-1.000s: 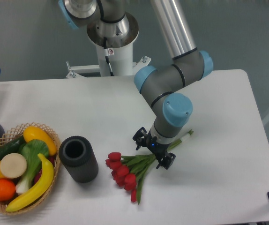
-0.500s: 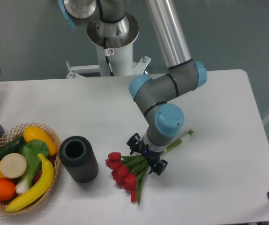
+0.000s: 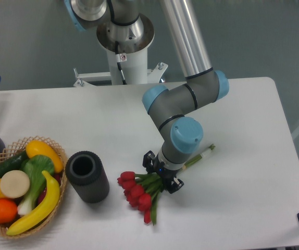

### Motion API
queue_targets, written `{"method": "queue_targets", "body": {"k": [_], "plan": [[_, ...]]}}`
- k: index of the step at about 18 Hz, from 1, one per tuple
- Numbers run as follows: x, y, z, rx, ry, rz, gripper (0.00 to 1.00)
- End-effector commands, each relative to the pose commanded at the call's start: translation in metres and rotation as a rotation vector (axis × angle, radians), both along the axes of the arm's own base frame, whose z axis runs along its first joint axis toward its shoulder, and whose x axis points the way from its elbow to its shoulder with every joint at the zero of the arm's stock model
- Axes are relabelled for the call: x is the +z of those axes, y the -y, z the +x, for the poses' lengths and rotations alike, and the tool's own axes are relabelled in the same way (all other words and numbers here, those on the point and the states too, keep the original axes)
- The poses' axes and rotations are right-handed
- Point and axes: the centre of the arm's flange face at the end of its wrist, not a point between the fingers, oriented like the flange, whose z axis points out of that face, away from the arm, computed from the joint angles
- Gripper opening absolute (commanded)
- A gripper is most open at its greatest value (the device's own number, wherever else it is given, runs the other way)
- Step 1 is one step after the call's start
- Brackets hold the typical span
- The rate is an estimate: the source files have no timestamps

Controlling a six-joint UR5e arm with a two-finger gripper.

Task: Pick up the flowers from the table
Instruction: 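Lift the grasped tulip bundle up off the table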

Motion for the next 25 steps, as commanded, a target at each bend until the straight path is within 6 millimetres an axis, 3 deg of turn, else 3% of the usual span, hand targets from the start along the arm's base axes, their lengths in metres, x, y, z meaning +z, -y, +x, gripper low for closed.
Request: {"method": "queue_targets", "body": {"k": [1, 2, 6, 13, 16, 21, 25], "plan": [[0.001, 0.000, 0.000, 0.002, -0.001, 0.001, 0.30], [0.002, 0.001, -0.001, 0.003, 0.000, 0.002, 0.28], [0.029, 0.004, -0.003, 0.008, -0.031, 0.030, 0.28], [0.097, 0.016, -0.005, 0.027, -0.117, 0.098, 0.28], [0.125, 0.039, -0.013, 0.068, -0.150, 0.121, 0.28], [0.201, 0.073, -0.013, 0.171, -0.147, 0.305, 0.29], [0.237, 0.095, -0.024, 0.243, -0.088, 0.463, 0.29]]}}
